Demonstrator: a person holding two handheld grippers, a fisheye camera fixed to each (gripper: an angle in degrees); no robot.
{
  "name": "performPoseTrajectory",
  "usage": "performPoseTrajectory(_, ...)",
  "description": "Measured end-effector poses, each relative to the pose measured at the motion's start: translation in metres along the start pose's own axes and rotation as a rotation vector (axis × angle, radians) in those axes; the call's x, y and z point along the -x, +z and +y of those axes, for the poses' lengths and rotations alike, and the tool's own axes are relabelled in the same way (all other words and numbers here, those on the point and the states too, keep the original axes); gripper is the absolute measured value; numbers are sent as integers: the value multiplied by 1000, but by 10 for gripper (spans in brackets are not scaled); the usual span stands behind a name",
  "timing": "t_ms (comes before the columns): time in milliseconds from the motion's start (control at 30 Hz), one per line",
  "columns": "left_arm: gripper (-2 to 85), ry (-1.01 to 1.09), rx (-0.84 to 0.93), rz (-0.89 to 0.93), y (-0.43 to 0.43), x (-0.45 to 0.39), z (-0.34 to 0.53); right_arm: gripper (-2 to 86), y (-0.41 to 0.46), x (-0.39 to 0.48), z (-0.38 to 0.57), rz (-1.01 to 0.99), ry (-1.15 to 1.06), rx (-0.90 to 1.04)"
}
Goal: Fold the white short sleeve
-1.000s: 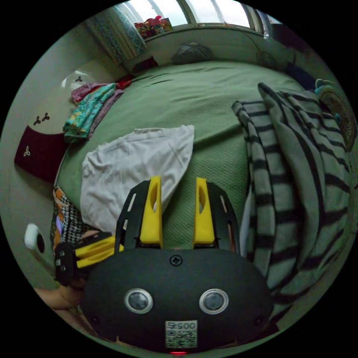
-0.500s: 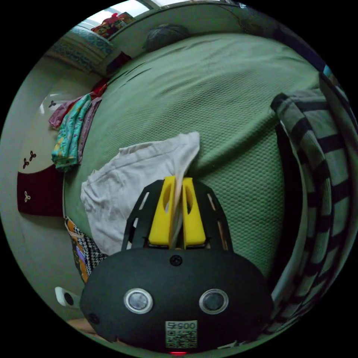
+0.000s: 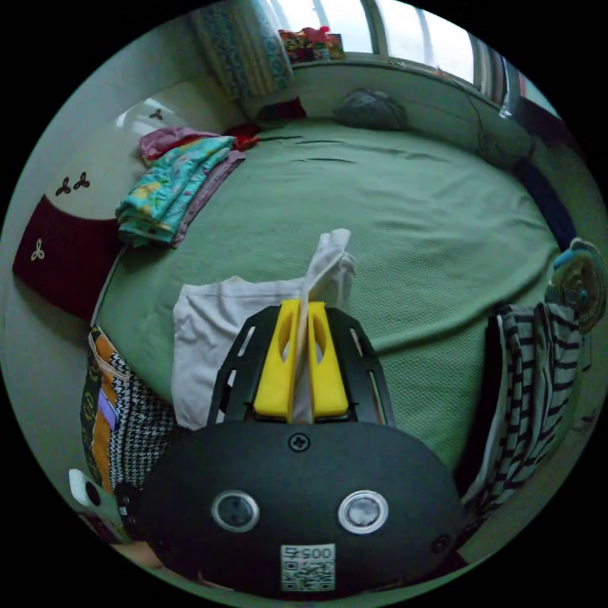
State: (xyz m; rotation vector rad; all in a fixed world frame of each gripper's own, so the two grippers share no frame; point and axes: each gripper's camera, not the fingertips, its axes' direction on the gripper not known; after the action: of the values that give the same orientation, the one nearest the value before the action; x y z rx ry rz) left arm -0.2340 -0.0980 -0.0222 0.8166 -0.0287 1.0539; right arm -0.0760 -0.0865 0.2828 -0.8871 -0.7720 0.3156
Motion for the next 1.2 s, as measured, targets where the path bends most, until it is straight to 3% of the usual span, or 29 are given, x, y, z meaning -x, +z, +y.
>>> performPoseTrajectory(300, 41, -264, -34, -267, -92, 112, 65, 42, 56, 200, 2, -21, -188, -6)
performPoseTrajectory(367, 41, -323, 2, -347, -89, 142, 75, 72, 77, 222, 1, -74, -175, 77)
performPoseTrajectory(467, 42, -393, 70, -321, -75, 188, 89, 90, 74, 222, 5, -119, -195, 30)
performPoseTrajectory(600, 42, -367, 81, -299, -83, 208, 101, 96, 72, 192, 6, 12, -244, -27)
performPoseTrajectory(900, 64, -369, 125, -415, -109, 229, 120, 111, 111, 101, -8, 43, -63, 44)
performPoseTrajectory(1200, 68, -408, 71, -331, -118, 250, 117, -8, 136, 106, -18, -4, -5, 60)
